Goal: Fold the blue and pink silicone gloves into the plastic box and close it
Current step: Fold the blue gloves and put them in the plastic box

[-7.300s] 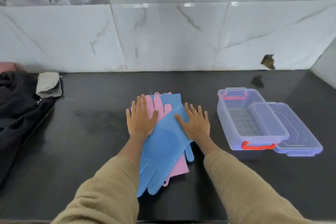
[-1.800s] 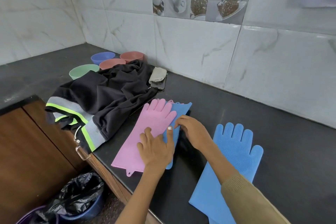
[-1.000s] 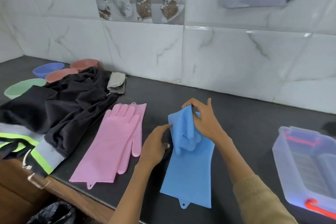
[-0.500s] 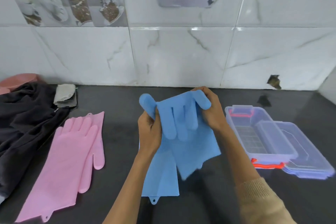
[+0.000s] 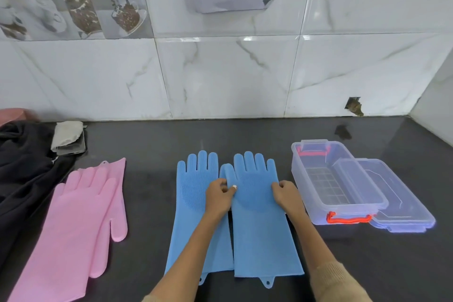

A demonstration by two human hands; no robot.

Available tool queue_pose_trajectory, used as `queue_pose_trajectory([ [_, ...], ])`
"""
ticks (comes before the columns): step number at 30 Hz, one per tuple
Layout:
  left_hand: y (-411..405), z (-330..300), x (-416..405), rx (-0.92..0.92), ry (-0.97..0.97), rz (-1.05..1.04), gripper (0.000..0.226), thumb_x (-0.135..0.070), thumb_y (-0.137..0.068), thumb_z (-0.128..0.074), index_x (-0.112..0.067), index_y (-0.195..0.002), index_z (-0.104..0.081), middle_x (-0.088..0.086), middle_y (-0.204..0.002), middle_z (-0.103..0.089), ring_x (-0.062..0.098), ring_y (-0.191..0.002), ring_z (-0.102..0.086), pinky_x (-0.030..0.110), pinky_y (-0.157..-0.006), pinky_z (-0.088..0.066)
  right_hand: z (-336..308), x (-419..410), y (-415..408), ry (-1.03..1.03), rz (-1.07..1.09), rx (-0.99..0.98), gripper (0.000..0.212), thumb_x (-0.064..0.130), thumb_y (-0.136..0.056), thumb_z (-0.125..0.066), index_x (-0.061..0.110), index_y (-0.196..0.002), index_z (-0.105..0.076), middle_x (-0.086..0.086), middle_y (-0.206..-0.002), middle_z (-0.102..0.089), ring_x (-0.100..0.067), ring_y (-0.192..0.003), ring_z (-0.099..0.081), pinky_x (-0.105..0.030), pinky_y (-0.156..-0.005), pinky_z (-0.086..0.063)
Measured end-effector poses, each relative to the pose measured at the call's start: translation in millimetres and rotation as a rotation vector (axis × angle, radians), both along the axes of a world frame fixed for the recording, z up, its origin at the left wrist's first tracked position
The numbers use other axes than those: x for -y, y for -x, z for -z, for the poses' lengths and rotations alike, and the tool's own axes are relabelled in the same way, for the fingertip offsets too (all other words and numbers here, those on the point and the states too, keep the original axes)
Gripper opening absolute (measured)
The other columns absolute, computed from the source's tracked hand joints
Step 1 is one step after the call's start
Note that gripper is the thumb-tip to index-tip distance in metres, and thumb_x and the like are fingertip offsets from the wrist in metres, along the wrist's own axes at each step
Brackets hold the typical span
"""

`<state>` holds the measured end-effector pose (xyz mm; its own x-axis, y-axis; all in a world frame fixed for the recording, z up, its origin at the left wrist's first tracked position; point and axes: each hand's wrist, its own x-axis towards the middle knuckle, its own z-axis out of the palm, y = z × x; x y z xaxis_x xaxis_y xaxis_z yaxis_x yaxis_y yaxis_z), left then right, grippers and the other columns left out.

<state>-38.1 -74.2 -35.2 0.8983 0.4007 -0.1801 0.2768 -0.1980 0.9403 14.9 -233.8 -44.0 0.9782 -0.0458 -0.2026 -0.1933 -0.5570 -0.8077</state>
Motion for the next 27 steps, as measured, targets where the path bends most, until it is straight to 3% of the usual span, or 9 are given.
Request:
queue_pose_trajectory([
  [2,-4.8,3.2,6.4,0.031,-0.129,0.006,0.015,-0.013,-0.090,-0.060,0.002,-0.091,-0.062,0.019,-0.089,-0.068,0.034,-0.083,-0.065,0.043,-0.076,-0.056,3.4,3.8,-2.6,0.037,0.008,0.031,0.034,0.022,-0.095,-0.043,0.019,-0.062,-0.039,0.003,-0.062,-0.041,-0.010,-0.056,-0.042,-0.020,-0.050,-0.028],
  [3,-7.5,3.6,10.1,0.037,-0.209,-0.003,0.015,-0.013,-0.090,-0.061,-0.001,-0.082,-0.062,0.014,-0.079,-0.066,0.028,-0.073,-0.062,0.035,-0.067,-0.054,5.0,5.5,-3.9,0.047,0.013,0.049,0.030,0.023,-0.095,-0.044,0.017,-0.066,-0.045,0.003,-0.064,-0.045,-0.012,-0.061,-0.046,-0.020,-0.052,-0.030],
  [6,-14.8,3.8,20.3,0.019,-0.434,-0.110,0.030,-0.019,-0.088,-0.064,-0.009,-0.063,-0.050,0.001,-0.060,-0.051,0.015,-0.054,-0.045,0.019,-0.048,-0.033,7.2,8.5,-9.3,0.112,0.049,0.119,0.020,0.029,-0.094,-0.049,0.014,-0.088,-0.059,0.001,-0.080,-0.059,-0.016,-0.075,-0.056,-0.023,-0.064,-0.040],
  [11,-18.9,11.1,24.7,-0.026,-0.635,-0.149,0.040,-0.026,-0.091,-0.060,-0.015,-0.059,-0.038,0.002,-0.066,-0.050,0.016,-0.058,-0.043,0.026,-0.053,-0.034,10.0,16.4,-14.0,0.280,0.091,0.276,0.025,0.043,-0.088,-0.058,0.021,-0.077,-0.064,0.006,-0.069,-0.063,-0.011,-0.063,-0.055,-0.017,-0.049,-0.033],
  [16,-16.2,19.1,25.7,-0.064,-0.774,-0.090,0.049,-0.026,-0.097,-0.047,-0.022,-0.055,-0.021,-0.004,-0.063,-0.038,0.012,-0.059,-0.038,0.024,-0.049,-0.025,20.8,19.1,-7.4,0.163,0.055,0.374,0.015,0.034,-0.087,-0.062,0.021,-0.079,-0.063,0.006,-0.071,-0.062,-0.008,-0.064,-0.056,-0.012,-0.054,-0.035],
  [20,-15.8,23.6,29.2,-0.039,-0.794,-0.063,0.046,-0.022,-0.097,-0.044,-0.021,-0.058,-0.020,-0.003,-0.068,-0.037,0.014,-0.061,-0.039,0.023,-0.050,-0.020,25.2,20.8,-8.1,0.032,0.068,0.353,0.007,0.025,-0.088,-0.063,0.019,-0.087,-0.065,0.005,-0.076,-0.065,-0.007,-0.070,-0.059,-0.011,-0.059,-0.039],
  [22,-17.0,26.2,29.5,0.017,-0.714,-0.091,0.046,-0.017,-0.096,-0.047,-0.022,-0.058,-0.021,-0.003,-0.063,-0.035,0.016,-0.058,-0.038,0.026,-0.050,-0.022,26.5,21.8,-9.1,-0.002,0.074,0.347,0.007,0.023,-0.089,-0.062,0.016,-0.086,-0.065,0.003,-0.077,-0.066,-0.008,-0.071,-0.060,-0.013,-0.061,-0.041],
  [27,-16.4,27.6,27.6,0.078,-0.695,-0.099,0.053,-0.016,-0.093,-0.051,-0.027,-0.057,-0.014,-0.008,-0.057,-0.026,0.014,-0.054,-0.033,0.027,-0.048,-0.022,27.8,22.4,-10.4,0.011,0.074,0.350,0.010,0.021,-0.089,-0.062,0.014,-0.082,-0.063,0.002,-0.076,-0.064,-0.009,-0.068,-0.059,-0.013,-0.060,-0.041],
])
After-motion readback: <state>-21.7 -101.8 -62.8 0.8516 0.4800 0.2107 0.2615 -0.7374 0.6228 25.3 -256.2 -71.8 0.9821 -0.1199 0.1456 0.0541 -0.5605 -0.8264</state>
